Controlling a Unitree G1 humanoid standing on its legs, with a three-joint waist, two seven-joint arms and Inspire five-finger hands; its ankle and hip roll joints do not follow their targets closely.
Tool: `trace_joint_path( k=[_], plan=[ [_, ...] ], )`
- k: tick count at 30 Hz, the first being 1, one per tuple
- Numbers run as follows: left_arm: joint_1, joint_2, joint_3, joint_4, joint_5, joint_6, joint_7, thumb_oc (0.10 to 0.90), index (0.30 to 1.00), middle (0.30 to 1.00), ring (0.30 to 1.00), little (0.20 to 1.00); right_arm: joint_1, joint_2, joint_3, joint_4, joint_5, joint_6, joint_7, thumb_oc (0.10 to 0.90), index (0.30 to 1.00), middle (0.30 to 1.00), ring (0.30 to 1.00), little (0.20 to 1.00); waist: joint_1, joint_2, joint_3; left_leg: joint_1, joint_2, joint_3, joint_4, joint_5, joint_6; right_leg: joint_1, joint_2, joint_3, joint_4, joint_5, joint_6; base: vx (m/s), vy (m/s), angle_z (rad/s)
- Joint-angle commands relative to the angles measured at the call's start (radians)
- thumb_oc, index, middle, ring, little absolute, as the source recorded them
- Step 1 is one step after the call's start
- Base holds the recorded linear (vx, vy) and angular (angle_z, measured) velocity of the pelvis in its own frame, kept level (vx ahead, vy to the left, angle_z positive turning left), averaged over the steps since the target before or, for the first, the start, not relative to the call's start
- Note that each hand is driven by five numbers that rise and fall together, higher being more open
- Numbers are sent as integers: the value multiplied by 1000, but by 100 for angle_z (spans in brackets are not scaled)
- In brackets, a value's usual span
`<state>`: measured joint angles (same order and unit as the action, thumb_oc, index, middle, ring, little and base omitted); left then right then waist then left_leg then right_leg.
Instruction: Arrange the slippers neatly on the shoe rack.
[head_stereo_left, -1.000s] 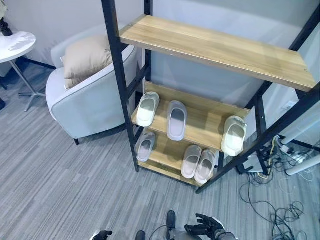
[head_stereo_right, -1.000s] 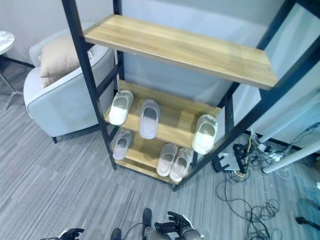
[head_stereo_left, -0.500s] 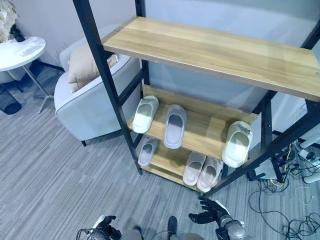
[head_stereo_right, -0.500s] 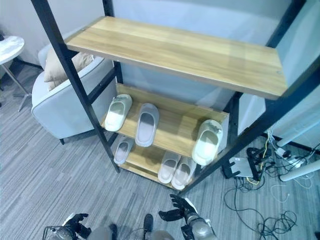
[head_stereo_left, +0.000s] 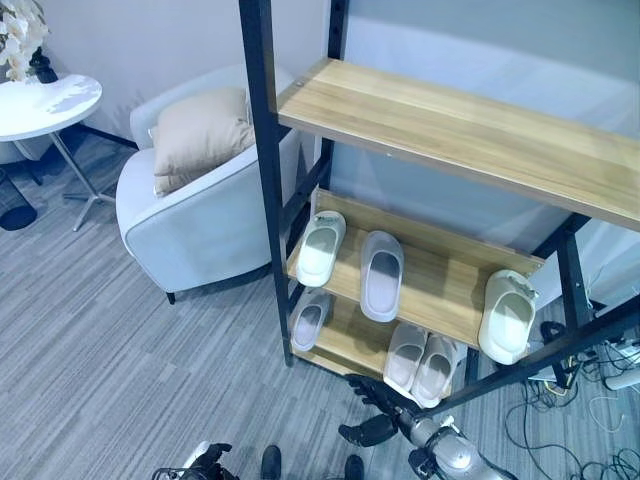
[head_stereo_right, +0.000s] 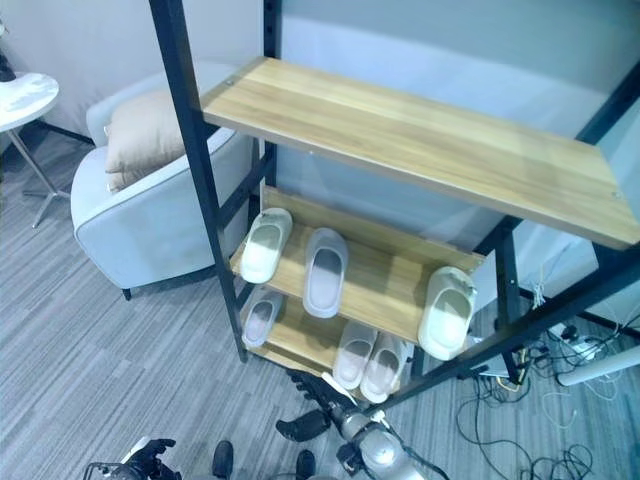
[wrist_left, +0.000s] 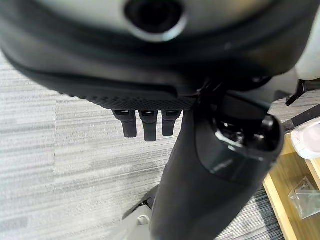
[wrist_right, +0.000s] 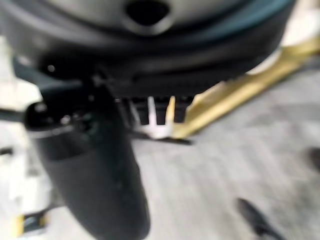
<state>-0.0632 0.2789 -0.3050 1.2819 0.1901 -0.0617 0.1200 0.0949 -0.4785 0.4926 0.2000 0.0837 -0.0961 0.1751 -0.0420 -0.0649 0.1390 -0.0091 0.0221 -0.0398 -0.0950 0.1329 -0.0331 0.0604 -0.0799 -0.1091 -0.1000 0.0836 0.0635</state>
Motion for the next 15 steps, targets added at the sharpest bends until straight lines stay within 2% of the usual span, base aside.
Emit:
trace_joint_path(
  k=[1, 4, 7, 10, 11, 15],
  plan=[
    [-70, -23, -26, 30, 34, -39, -10, 800, 900, 900, 900, 900, -53, -103, -75, -216, 87, -119, 46, 800, 900, 900, 900, 900, -8, 2, 5, 16, 6, 15, 8, -140, -6, 19, 10, 32, 13, -149, 57, 25, 95, 3],
    [-61, -41, -36, 24, 35, -50, -21, 800, 900, 900, 900, 900, -38, -139, -150, -326, 103, -138, 31, 800, 900, 900, 900, 900, -16, 10, -2, 17, -1, 22, 8, -145, 1, 17, 2, 37, 13, -144, 65, 44, 83, 1],
    [-53, -60, -45, 23, 28, -57, -27, 800, 900, 900, 900, 900, -46, -114, -236, -349, 110, -161, -39, 800, 900, 900, 900, 900, -18, 14, -11, 20, -7, 26, 8, -152, 8, 13, -3, 47, 13, -140, 69, 45, 67, -2],
    [-44, -77, -54, 25, 23, -57, -28, 800, 900, 900, 900, 900, -102, -61, -299, -287, 57, -167, -148, 800, 900, 900, 900, 900, -9, 18, -20, 26, -12, 28, 8, -158, 16, 14, -6, 52, 13, -140, 72, 60, 52, -9],
    [-38, -85, -58, 30, 29, -54, -23, 800, 900, 900, 900, 900, -145, -30, -323, -233, 13, -160, -221, 800, 900, 900, 900, 900, 0, 18, -21, 28, -14, 27, 8, -161, 19, 15, -7, 54, 13, -140, 71, 75, 50, -17],
    [-24, -88, -75, 26, 43, -48, -13, 800, 900, 900, 900, 900, -236, -6, -346, -139, -21, -152, -314, 800, 900, 900, 900, 900, 27, 19, -23, 30, -18, 20, 8, -164, 22, 17, -6, 48, 13, -142, 70, 60, 35, -8]
  ],
)
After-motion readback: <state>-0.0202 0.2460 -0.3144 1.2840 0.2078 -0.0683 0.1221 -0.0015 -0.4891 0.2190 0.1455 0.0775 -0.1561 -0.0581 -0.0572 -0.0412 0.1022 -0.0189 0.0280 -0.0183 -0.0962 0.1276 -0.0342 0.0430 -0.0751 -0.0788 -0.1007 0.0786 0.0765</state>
